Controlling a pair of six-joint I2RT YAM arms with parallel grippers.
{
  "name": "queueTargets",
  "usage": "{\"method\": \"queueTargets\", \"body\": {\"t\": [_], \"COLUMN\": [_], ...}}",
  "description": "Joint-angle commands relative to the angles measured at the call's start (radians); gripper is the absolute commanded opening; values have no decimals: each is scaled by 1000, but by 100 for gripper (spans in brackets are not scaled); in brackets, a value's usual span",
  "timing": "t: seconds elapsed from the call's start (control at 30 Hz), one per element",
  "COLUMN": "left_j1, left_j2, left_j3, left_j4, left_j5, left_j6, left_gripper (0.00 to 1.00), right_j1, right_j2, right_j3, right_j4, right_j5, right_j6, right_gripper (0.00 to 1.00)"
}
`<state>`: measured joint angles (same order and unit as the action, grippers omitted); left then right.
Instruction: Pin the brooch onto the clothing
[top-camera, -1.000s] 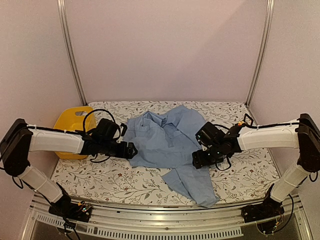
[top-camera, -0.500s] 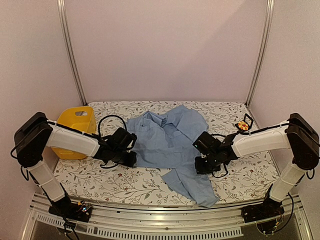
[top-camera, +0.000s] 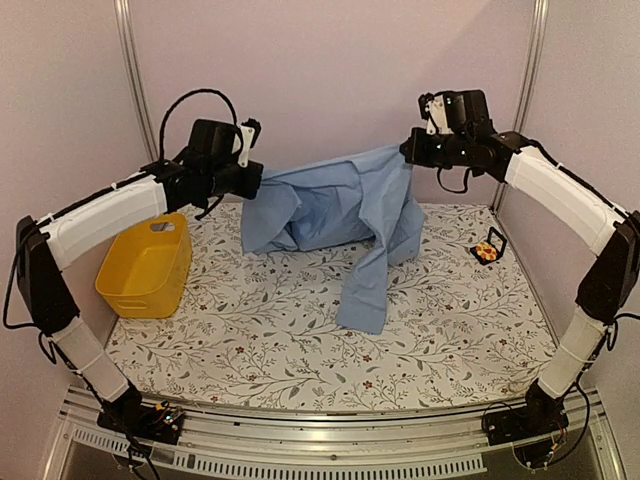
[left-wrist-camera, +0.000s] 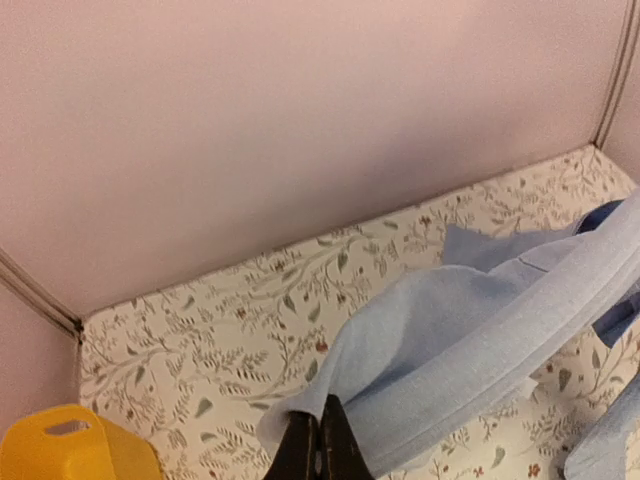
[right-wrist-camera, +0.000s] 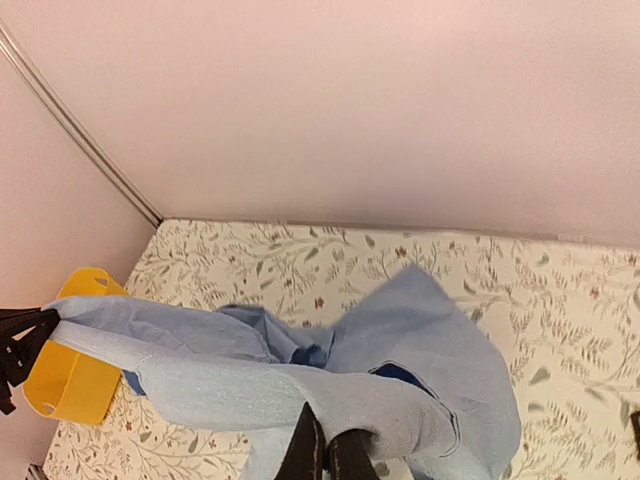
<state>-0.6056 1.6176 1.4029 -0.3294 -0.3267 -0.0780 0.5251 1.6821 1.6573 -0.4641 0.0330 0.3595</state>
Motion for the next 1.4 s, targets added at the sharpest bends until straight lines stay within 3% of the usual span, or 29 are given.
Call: {"method": "queueTargets", "body": {"t": [0.0, 0.1, 0.17, 0.27, 0.3, 0.4, 0.43, 0.5, 0.53, 0.6, 0.73, 0.93, 1.03, 1.17, 1.27, 1.37], "left_j1": [76, 64, 49, 10, -9, -33, -34, -35, -37, -42, -59, -103, -191, -397, -431, -434], "left_j2": [87, 117, 81, -18, -61, -161, -181, -197, -186, -139, -107, -182, -195, -112, 29, 176], "left_j3": [337, 514, 509, 364, 293, 94, 1, -132, -178, -217, -309, -531, -603, -507, -410, -321], "left_j4": [-86, -154, -189, -241, -249, -259, -250, -206, -194, -196, -173, -97, -25, 43, 45, -53], "left_j5": [-110, -135, -131, -133, -119, 62, 164, 307, 379, 439, 428, 385, 415, 366, 457, 498], "left_j6": [201, 264, 280, 271, 253, 169, 153, 130, 114, 69, -37, -218, -279, -124, -9, 67], "left_gripper": [0, 0, 0, 0, 0, 1, 9, 51, 65, 76, 77, 73, 71, 79, 80, 75], "right_j1": [-93, -100, -99, -92, -89, -73, -70, -69, -70, -77, -121, -123, -122, -123, -124, -125], "right_j2": [143, 222, 185, 39, -9, -183, -228, -287, -299, -286, -201, -81, -40, -11, 12, 16], "right_j3": [410, 627, 597, 368, 224, -64, -141, -259, -292, -316, -268, -197, -195, -193, -181, -181], "right_j4": [-5, -36, -16, 52, 95, 169, 186, 210, 211, 202, 192, 184, 181, 183, 181, 181], "right_j5": [-105, -160, -203, -269, -295, -328, -325, -324, -307, -271, -255, -248, -241, -222, -211, -189], "right_j6": [-191, -218, -214, -172, -159, -128, -103, -61, -42, -23, 0, -14, -16, -14, -21, -26], "right_gripper": [0, 0, 0, 0, 0, 0, 0, 0, 0, 0, 0, 0, 0, 0, 0, 0]}}
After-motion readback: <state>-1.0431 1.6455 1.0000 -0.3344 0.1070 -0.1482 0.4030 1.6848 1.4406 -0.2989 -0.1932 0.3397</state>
